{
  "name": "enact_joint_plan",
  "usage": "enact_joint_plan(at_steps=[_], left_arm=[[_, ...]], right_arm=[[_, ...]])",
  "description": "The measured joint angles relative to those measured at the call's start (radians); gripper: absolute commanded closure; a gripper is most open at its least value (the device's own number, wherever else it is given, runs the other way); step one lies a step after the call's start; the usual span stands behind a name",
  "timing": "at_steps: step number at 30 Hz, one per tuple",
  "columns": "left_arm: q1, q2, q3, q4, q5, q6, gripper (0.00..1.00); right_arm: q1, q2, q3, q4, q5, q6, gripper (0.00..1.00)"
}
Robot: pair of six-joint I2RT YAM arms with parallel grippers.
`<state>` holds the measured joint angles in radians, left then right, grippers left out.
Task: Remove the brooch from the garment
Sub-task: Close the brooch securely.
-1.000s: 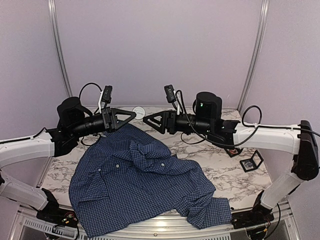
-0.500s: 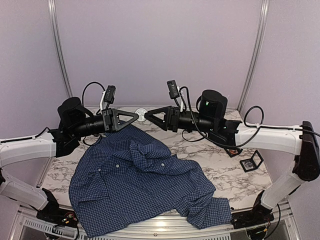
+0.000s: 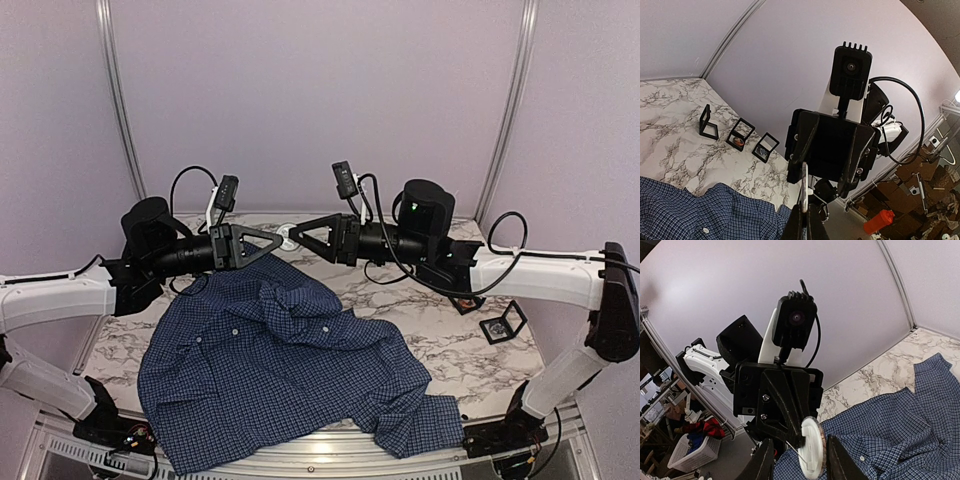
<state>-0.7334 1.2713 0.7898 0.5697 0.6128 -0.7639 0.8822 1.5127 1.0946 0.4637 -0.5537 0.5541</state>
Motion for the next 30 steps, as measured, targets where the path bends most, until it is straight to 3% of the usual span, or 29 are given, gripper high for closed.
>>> enact_joint_plan(at_steps=[16,21,30], left_arm=[[-0.006,0.0,0.0,-0.007,-0.001,0.017,1.0],[-0.008,0.0,0.0,-0.008,-0.002,0.017,1.0],[-0.01,0.0,0.0,-0.007,-0.002,0.017,1.0]], right_arm=[[0.002,0.004,0.0,-0.002,-0.023,-0.006,0.66],[0.006,0.008,0.0,-0.007,-0.024,-0.013,0.73],[0.007,0.009,0.0,-0.012,-0.024,-0.032,0.74]])
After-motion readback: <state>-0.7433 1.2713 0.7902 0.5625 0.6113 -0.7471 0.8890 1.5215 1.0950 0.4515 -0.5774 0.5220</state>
